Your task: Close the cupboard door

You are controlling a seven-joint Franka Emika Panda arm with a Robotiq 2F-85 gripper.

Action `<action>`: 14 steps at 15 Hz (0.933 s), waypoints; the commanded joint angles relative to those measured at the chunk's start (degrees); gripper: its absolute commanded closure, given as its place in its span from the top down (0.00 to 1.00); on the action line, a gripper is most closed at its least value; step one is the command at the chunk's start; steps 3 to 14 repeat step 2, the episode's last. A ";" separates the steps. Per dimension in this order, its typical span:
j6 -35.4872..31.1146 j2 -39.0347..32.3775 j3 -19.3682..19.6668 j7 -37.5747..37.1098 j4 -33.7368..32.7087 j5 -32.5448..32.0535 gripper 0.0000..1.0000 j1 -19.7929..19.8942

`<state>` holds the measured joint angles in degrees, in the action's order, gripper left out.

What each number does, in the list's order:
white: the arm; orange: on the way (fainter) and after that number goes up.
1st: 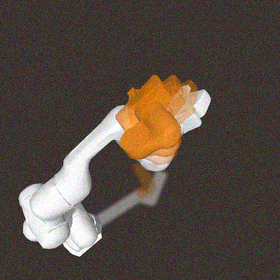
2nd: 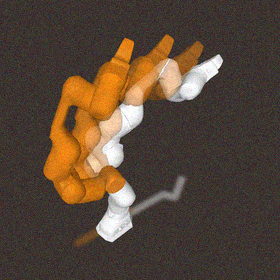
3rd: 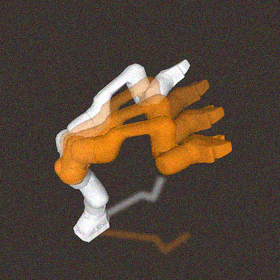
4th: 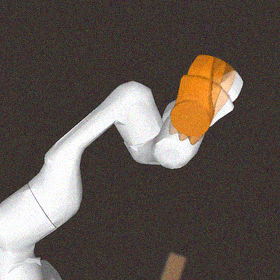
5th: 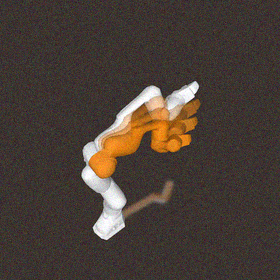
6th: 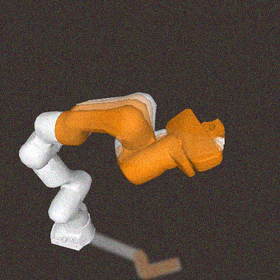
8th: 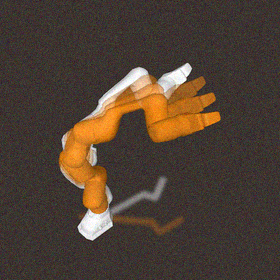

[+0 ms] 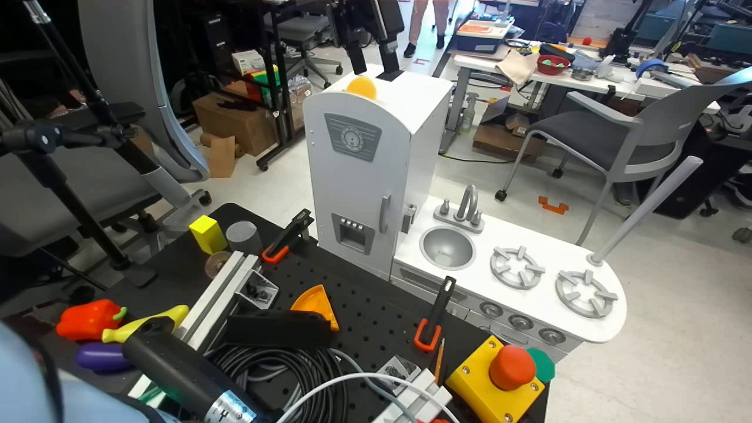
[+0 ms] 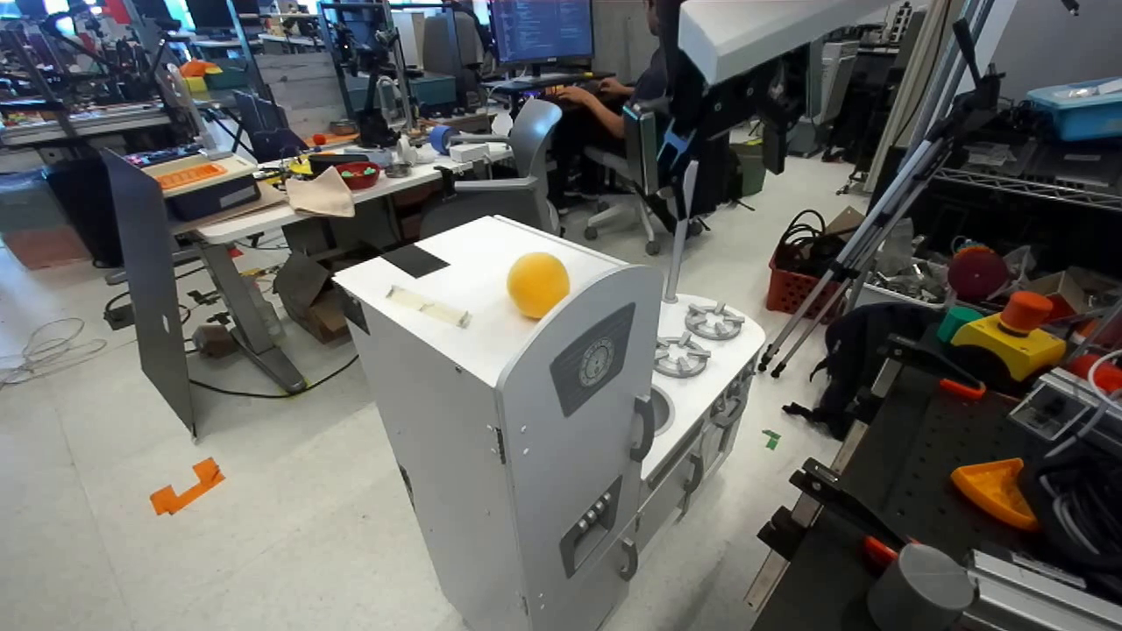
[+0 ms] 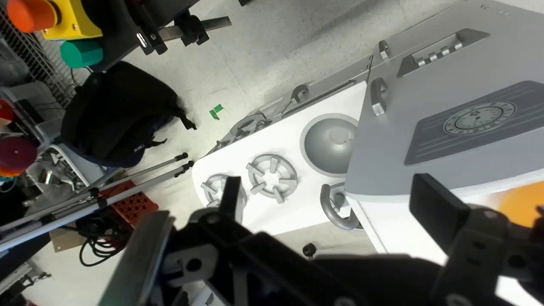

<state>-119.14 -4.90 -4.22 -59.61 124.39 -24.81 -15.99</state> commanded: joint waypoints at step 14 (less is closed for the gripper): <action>0.15 0.19 -1.67 0.10 0.14 -0.06 1.00 1.68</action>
